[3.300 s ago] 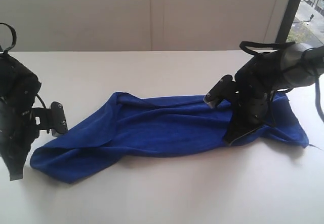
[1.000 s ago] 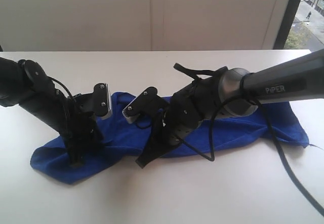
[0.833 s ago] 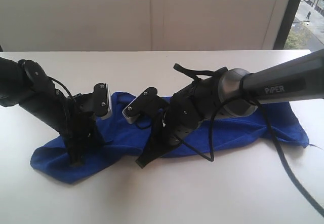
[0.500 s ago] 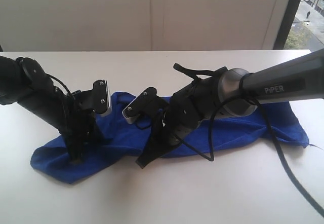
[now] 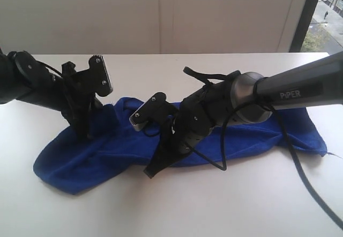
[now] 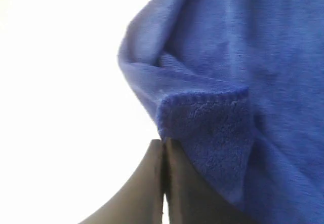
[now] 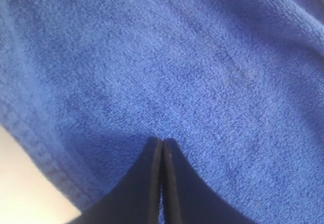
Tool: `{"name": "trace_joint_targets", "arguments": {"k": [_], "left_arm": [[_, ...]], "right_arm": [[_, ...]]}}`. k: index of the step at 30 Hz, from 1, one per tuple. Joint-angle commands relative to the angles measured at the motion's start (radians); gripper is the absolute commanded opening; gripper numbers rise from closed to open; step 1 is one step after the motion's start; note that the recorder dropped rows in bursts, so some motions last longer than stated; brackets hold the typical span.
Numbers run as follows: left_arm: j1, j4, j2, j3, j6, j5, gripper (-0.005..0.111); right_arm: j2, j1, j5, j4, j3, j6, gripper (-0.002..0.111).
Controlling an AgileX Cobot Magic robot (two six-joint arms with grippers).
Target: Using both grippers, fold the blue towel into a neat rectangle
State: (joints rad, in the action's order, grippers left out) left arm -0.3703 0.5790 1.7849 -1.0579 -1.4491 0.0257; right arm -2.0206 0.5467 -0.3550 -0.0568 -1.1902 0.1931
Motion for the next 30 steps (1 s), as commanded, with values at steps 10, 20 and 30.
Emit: {"name": "trace_joint_targets", "arguments": {"k": [10,20,30], "left_arm": [[0.072,0.117,0.148,-0.002,0.015,0.441,0.0],[0.079,0.131,0.23,-0.027,0.041,0.569,0.001],[0.079,0.347,0.262,-0.051,-0.001,0.748,0.052]], "right_arm": [[-0.015,0.002,-0.067,0.003,0.006,0.014,0.0],[-0.015,0.004,-0.115,0.005,0.006,0.014,0.0],[-0.015,0.004,-0.183,0.005,0.006,0.014,0.0]]}}
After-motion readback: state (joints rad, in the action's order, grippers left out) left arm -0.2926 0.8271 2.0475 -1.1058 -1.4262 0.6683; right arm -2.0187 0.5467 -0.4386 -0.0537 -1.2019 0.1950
